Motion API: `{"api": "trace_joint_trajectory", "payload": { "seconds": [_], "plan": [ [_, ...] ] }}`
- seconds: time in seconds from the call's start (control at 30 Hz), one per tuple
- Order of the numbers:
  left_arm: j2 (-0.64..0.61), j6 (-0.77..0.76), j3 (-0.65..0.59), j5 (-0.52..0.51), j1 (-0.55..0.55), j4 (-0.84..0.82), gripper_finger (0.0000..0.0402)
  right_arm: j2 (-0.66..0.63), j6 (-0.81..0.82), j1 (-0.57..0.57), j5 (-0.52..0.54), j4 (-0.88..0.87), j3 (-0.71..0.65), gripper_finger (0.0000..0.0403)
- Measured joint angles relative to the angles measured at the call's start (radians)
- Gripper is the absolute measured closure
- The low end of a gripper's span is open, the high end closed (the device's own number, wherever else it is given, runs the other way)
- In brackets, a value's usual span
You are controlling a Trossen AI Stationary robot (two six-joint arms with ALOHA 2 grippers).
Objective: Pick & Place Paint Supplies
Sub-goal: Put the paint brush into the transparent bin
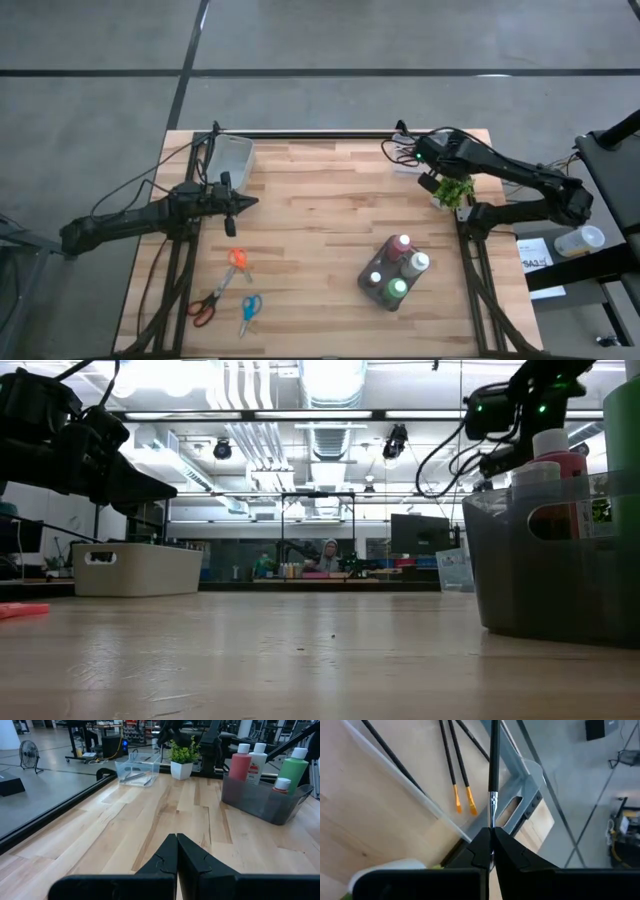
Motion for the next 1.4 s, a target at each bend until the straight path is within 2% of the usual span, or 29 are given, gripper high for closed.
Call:
{"api": "trace_joint_trajectory", "payload": {
  "seconds": [0.47, 0.67, 0.9, 1.3, 1.4],
  "plan": [
    [0.0, 0.0, 0.0, 0.0, 0.0, 0.0, 0.0401, 0.127, -0.318, -0.091, 0.023, 0.123, -0.001, 0.0394],
    [0.0, 0.0, 0.0, 0.0, 0.0, 0.0, 0.0401, 0.144, -0.345, -0.124, 0.023, 0.163, -0.001, 0.0394],
    [0.0, 0.0, 0.0, 0.0, 0.0, 0.0, 0.0401, 0.145, -0.475, -0.134, -0.069, 0.169, -0.001, 0.0394],
    [0.0, 0.0, 0.0, 0.0, 0.0, 0.0, 0.0401, 0.144, -0.486, -0.134, -0.121, 0.187, -0.001, 0.0394],
    [0.0, 0.0, 0.0, 0.0, 0.0, 0.0, 0.0401, 0.144, -0.482, -0.134, -0.104, 0.187, -0.001, 0.0394]
  ]
}}
